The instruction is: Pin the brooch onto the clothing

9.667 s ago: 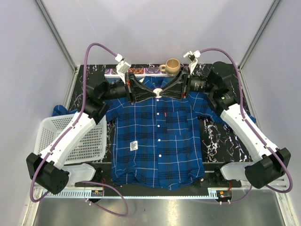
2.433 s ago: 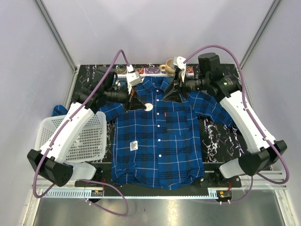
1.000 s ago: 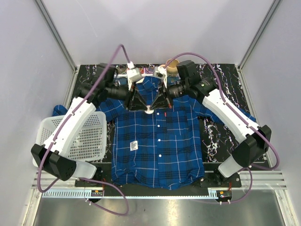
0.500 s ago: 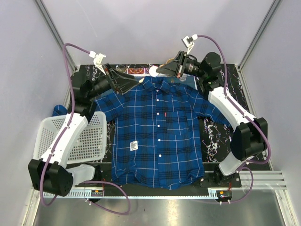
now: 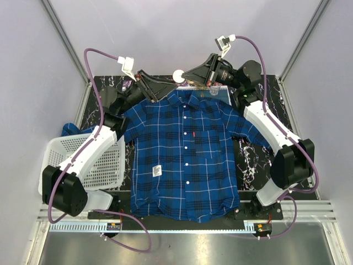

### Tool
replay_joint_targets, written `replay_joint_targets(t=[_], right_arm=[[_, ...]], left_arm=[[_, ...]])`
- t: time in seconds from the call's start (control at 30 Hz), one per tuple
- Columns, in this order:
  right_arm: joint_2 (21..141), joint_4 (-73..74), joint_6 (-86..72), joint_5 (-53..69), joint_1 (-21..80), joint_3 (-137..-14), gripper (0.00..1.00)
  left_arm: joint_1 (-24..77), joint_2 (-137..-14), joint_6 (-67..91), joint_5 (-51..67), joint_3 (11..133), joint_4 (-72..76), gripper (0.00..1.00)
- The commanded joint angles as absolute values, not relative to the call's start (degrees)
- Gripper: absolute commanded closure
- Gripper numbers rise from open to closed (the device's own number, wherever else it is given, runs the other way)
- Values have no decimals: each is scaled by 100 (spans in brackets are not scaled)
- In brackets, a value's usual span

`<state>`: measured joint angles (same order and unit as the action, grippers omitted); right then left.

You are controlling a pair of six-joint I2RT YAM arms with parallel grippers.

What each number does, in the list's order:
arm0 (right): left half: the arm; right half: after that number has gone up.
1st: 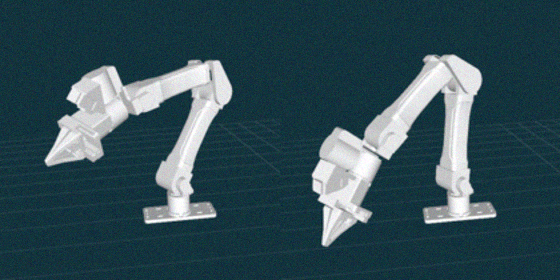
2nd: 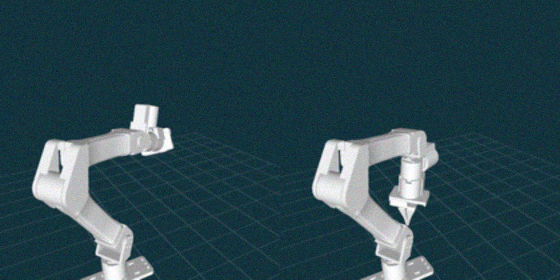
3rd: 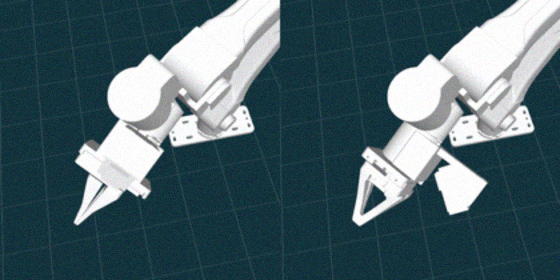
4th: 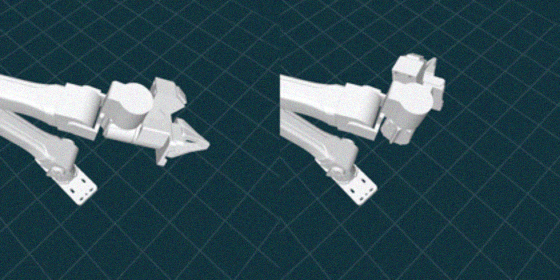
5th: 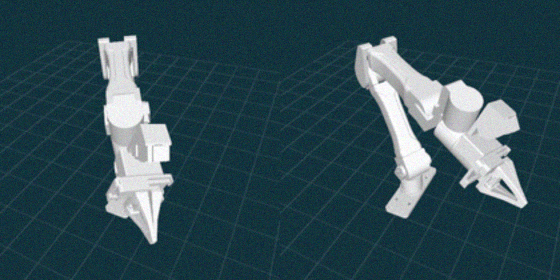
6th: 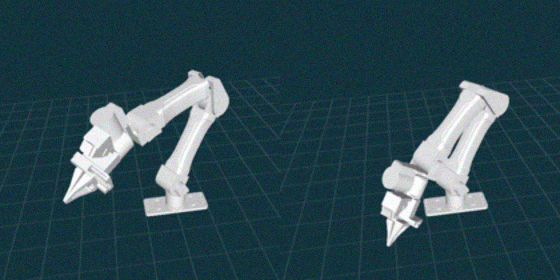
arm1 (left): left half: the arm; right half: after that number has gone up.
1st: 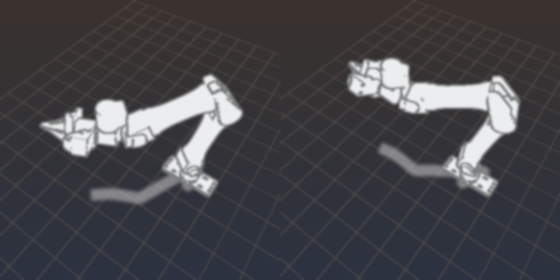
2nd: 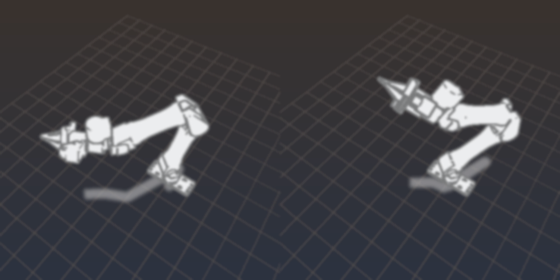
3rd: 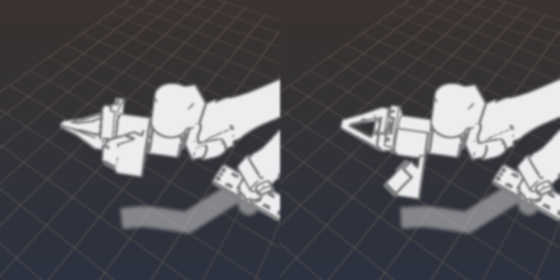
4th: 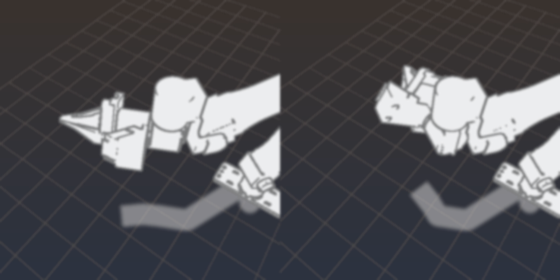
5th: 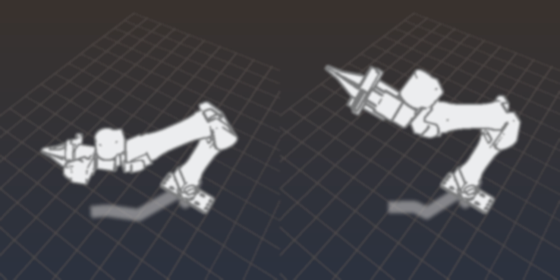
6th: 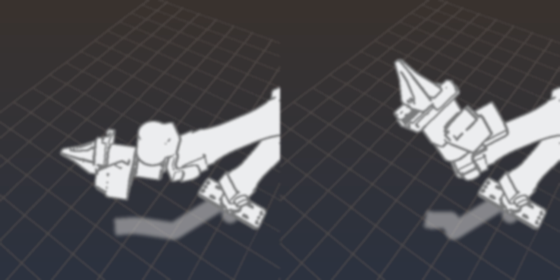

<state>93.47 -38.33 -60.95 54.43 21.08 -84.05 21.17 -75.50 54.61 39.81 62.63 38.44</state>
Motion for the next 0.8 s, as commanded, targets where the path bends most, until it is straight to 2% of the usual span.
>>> replay_joint_targets(t=[0.0, 0.6, 0.7, 0.73, 0.77], right_arm=[[9123, -4113, -6143, 5247, 2162, -8499, 100], [9017, -4087, -6012, 5221, 2206, -8297, 100], [9044, -4096, -6003, 5212, 2224, -8323, 100], [9061, -4087, -5994, 5221, 2241, -8349, 100], [9062, -4078, -5985, 5221, 2241, -8341, 100]], left_arm=[[2267, -7637, 5669, 3612, 6583, 4517, 49], [2276, -7866, 5906, 3393, 6706, 4465, 77], [2276, -7866, 5915, 3401, 6697, 4421, 88], [2268, -7875, 5906, 3401, 6689, 4421, 99], [2268, -7866, 5871, 3393, 6697, 4403, 100]])
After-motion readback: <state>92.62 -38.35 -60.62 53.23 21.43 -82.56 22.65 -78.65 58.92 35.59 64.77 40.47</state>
